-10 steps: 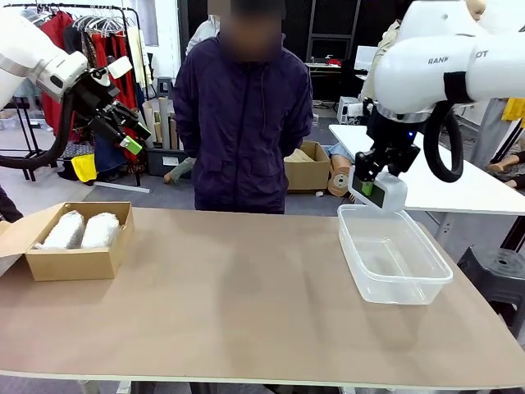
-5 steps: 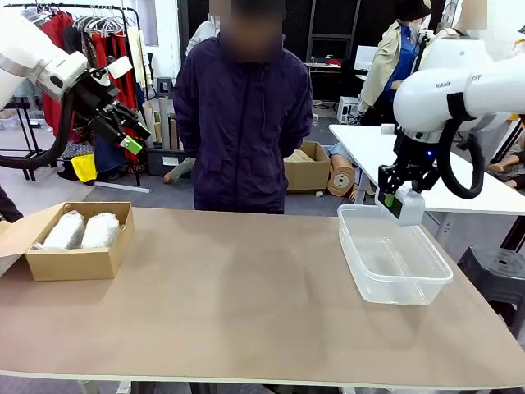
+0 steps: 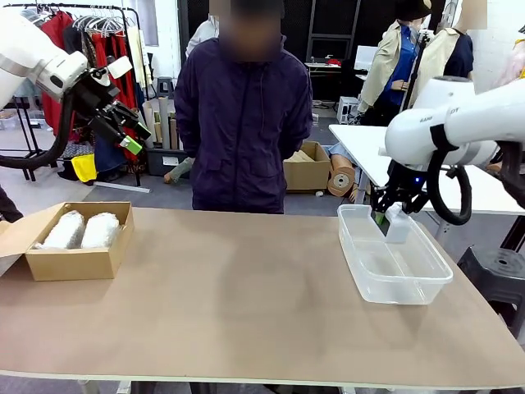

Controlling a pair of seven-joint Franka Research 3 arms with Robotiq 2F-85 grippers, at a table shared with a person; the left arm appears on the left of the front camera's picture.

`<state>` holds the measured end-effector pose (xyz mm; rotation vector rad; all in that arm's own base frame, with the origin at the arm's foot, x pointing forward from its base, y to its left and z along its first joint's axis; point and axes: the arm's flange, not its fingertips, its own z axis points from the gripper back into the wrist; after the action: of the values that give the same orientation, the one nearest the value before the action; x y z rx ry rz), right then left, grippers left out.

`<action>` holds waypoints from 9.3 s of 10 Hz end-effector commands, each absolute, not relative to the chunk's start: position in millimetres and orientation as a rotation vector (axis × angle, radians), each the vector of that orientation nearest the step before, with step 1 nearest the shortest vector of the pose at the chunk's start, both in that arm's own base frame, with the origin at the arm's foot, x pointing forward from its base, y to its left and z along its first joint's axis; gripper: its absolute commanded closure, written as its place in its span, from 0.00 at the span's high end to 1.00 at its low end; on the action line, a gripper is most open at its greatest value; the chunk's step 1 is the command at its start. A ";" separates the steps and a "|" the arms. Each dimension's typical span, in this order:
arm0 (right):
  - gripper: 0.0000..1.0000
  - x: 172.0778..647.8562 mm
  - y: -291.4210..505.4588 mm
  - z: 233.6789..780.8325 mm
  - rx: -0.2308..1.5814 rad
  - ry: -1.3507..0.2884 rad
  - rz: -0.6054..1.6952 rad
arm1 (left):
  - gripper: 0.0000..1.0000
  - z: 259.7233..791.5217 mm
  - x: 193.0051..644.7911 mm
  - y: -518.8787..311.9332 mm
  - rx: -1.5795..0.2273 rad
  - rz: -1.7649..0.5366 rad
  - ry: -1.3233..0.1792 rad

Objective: Separate and place wrapped and unwrapped clocks.
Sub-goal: If the picked Digital clock is wrapped, place it in the Package Box ; if not, place it in the Organizing box.

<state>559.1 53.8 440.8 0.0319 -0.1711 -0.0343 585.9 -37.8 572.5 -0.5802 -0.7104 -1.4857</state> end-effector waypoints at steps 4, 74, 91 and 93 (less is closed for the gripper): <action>0.00 552.1 44.4 425.6 0.026 -0.230 -0.097 | 1.00 573.5 584.4 -36.6 -0.578 -1.505 -0.709; 1.00 518.7 91.6 577.9 0.495 -0.621 1.331 | 1.00 573.5 584.4 -36.6 -0.578 -1.505 -0.709; 1.00 565.9 100.2 560.1 0.713 -0.685 1.432 | 1.00 573.5 584.4 -36.6 -0.578 -1.505 -0.709; 1.00 571.6 99.9 551.5 0.727 -0.650 1.429 | 1.00 573.5 584.4 -36.6 -0.578 -1.505 -0.709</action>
<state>563.6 101.6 549.5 0.6955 -0.6294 1.4092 586.0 -37.9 572.7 -0.5803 -0.7105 -1.4864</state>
